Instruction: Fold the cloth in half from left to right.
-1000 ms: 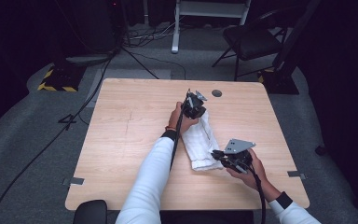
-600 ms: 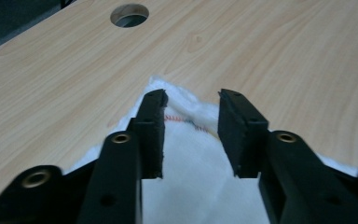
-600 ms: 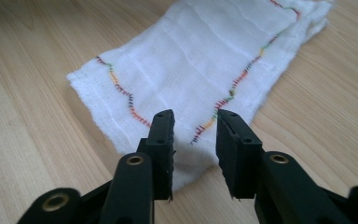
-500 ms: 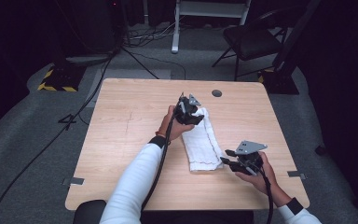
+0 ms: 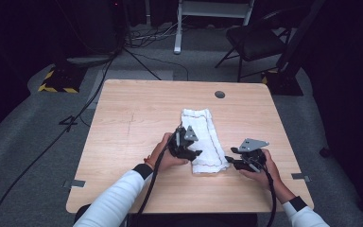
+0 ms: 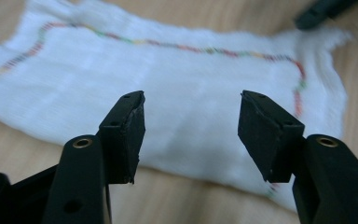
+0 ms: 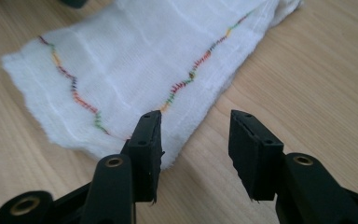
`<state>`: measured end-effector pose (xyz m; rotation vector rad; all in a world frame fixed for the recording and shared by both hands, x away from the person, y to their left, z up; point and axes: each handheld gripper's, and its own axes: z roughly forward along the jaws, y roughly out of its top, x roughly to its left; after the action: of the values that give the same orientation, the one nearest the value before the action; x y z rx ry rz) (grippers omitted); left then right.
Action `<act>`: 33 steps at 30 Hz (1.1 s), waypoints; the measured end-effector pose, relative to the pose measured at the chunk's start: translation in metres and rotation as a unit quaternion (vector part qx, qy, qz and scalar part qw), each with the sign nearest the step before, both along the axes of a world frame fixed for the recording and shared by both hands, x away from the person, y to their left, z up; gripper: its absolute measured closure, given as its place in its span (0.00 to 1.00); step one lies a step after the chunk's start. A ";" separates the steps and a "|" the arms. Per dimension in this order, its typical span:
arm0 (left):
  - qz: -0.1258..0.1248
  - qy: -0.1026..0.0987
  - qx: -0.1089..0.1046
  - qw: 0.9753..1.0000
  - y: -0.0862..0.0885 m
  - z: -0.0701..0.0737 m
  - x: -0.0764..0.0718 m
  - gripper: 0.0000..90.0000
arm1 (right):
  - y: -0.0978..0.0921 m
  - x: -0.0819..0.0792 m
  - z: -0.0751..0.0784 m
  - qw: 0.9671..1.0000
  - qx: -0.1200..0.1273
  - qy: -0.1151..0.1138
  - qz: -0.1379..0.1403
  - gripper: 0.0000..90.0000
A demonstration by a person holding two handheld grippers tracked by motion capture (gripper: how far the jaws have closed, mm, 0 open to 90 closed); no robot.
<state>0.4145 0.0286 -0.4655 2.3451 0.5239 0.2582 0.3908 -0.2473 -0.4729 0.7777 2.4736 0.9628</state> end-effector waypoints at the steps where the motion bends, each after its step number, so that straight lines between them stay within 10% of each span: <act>1: -0.007 0.008 0.002 1.000 0.000 -0.003 -0.004 0.47 | 0.000 0.002 -0.002 1.000 -0.004 0.003 0.001 0.61; 22: -0.025 0.066 0.007 0.998 0.024 -0.024 -0.037 0.57 | 0.012 -0.013 -0.014 0.998 -0.010 0.040 0.051 0.61; 33: -0.010 0.052 0.004 0.999 0.044 -0.025 -0.062 0.56 | 0.028 -0.041 -0.015 0.995 -0.004 0.048 0.087 0.59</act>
<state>0.3529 0.0728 -0.4901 2.3806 0.5493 0.1286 0.3502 -0.2196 -0.4883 0.6284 2.6619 0.9955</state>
